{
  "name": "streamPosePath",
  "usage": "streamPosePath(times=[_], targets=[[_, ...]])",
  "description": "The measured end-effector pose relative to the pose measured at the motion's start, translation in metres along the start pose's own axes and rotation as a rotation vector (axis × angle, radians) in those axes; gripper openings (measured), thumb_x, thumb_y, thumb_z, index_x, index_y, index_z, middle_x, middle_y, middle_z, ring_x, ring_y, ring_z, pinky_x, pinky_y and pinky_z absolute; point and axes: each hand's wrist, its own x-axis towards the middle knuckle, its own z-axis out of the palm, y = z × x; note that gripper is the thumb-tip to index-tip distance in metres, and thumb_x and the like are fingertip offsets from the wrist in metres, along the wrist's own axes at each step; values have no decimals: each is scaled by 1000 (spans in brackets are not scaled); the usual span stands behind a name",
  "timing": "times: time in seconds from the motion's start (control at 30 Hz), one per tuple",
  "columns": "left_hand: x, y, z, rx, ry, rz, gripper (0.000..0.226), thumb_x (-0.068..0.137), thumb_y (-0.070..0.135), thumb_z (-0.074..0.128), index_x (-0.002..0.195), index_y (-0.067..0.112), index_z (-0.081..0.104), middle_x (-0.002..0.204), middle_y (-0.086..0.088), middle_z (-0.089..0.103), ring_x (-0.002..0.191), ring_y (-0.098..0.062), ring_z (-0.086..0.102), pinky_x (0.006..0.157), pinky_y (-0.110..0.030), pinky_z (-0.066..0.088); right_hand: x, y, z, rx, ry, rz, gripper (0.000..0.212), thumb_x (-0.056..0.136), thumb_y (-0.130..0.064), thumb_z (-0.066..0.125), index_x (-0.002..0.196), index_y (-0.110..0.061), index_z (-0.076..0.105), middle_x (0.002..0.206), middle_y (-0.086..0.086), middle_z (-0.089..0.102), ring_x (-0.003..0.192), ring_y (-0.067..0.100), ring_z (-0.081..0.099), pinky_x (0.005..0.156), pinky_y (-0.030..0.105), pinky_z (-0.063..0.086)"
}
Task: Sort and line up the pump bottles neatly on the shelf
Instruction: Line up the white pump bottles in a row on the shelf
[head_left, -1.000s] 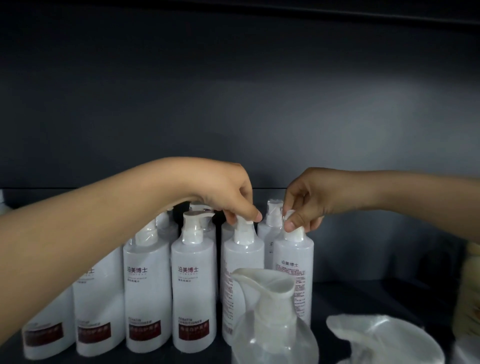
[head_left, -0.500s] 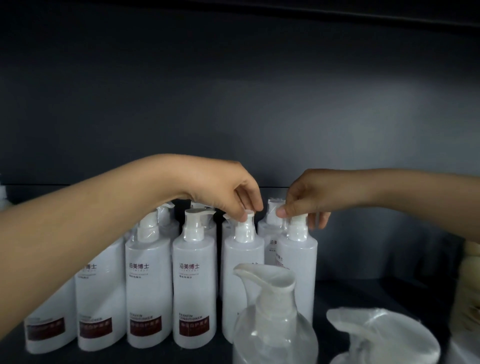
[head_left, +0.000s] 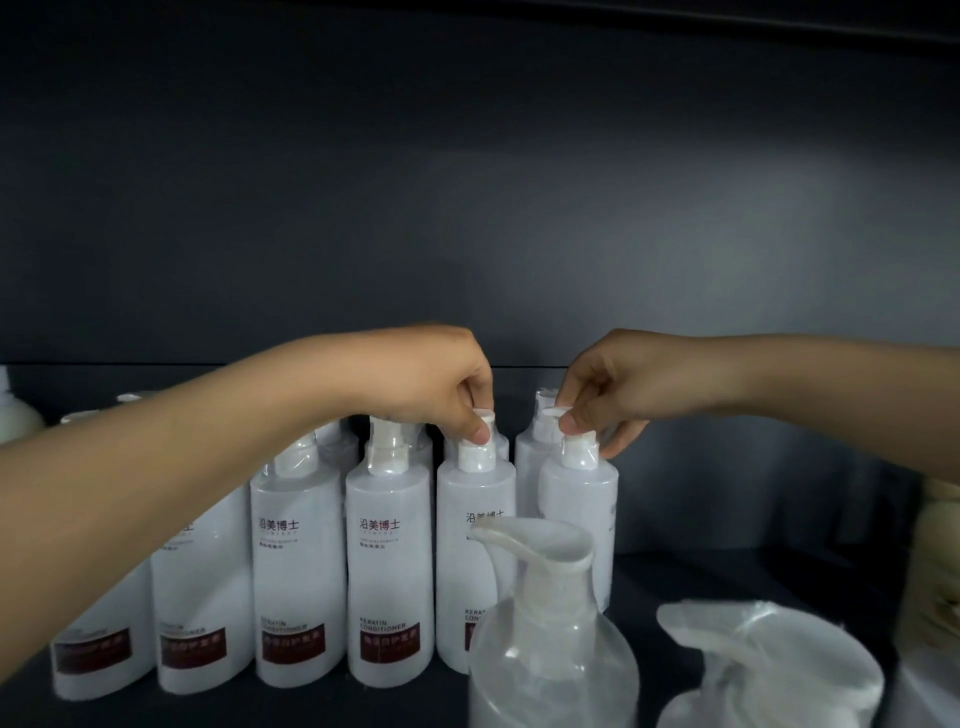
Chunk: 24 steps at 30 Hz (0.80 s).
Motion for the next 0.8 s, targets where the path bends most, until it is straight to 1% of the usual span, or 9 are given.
streamPosePath(times=[0.1, 0.17, 0.23, 0.3, 0.33, 0.4, 0.5, 0.7, 0.8], targets=[[2, 2, 2, 29, 7, -4, 17, 79, 33, 70, 91, 21, 66, 87, 12, 69, 77, -5, 64, 79, -28, 52, 2, -3, 4, 16, 38, 20, 20, 80, -15, 72, 92, -1, 64, 75, 7, 68, 71, 20, 68, 69, 27, 60], [2, 3, 2, 46, 12, -12, 21, 79, 34, 70, 94, 19, 67, 90, 9, 71, 77, -7, 63, 77, -28, 51, 3, -6, 4, -19, 25, 17, 29, 79, -18, 73, 101, -3, 62, 74, 7, 64, 73, 21, 68, 72, 31, 60], [2, 2, 3, 43, 17, -10, 21, 79, 34, 70, 93, 19, 67, 89, 9, 71, 77, -6, 63, 74, -26, 51, 1, -8, -1, -46, -64, 0, 34, 80, -17, 71, 111, -17, 58, 77, 6, 60, 78, 23, 67, 77, 33, 60], [2, 0, 3, 28, 18, 0, 19, 79, 34, 70, 91, 20, 68, 88, 8, 72, 73, -5, 63, 72, -24, 50, -1, -8, -9, -42, -185, -11, 41, 80, -9, 71, 112, -30, 57, 89, 7, 60, 81, 17, 67, 74, 24, 58], [2, 0, 4, 20, 18, 3, 19, 79, 34, 70, 91, 19, 68, 87, 9, 72, 73, -4, 62, 72, -24, 50, -1, -6, -12, -41, -219, -15, 43, 79, -4, 71, 111, -31, 59, 95, 7, 60, 81, 14, 67, 72, 20, 56], [3, -1, 4, 12, 20, 5, 19, 79, 33, 70, 91, 19, 68, 86, 10, 71, 72, -4, 61, 72, -23, 49, 0, -2, -16, -25, -222, -23, 44, 78, 3, 70, 108, -28, 63, 97, 8, 60, 81, 13, 67, 70, 17, 54], [4, -3, 5, -21, 21, 6, 19, 78, 33, 71, 91, 19, 68, 85, 10, 70, 72, -4, 62, 74, -26, 51, 4, 3, -18, -10, -191, -37, 40, 77, 5, 69, 104, -24, 66, 92, 10, 60, 84, 22, 68, 71, 21, 57], [4, -6, 8, -49, 52, 7, 19, 78, 35, 71, 91, 21, 68, 77, 17, 63, 68, 2, 57, 71, -23, 48, 7, -6, -13, -213, -88, -55, 28, 74, -18, 77, 100, -14, 66, 75, 7, 68, 64, 15, 69, 63, 20, 57], [3, -7, 10, -51, 75, 5, 19, 78, 35, 71, 90, 22, 67, 74, 19, 61, 66, 4, 55, 67, -19, 45, 5, -8, -7, -409, 6, -74, 31, 71, -41, 76, 79, -13, 63, 57, -8, 62, 51, 6, 62, 58, 21, 53]])
